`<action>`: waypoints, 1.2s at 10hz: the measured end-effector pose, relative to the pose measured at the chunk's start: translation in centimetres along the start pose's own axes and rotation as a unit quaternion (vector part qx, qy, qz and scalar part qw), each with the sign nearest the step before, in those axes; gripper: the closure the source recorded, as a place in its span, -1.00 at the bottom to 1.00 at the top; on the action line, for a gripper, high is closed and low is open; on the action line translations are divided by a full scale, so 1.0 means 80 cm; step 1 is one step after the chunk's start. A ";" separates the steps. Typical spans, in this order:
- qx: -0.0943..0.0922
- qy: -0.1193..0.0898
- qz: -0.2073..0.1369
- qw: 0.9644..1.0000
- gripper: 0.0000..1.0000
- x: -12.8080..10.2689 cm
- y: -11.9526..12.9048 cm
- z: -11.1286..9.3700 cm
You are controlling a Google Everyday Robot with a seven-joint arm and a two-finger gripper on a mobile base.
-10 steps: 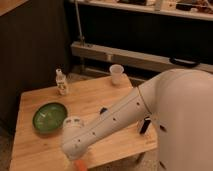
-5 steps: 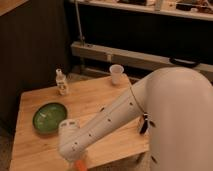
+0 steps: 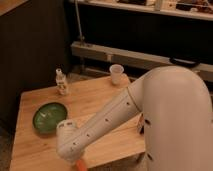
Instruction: Drag the pepper across the table
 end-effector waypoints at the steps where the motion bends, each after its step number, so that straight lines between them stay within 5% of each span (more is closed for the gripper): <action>1: -0.003 0.000 0.001 1.000 0.36 0.000 0.001 0.001; 12: -0.011 -0.003 0.011 1.000 0.36 0.028 0.006 0.001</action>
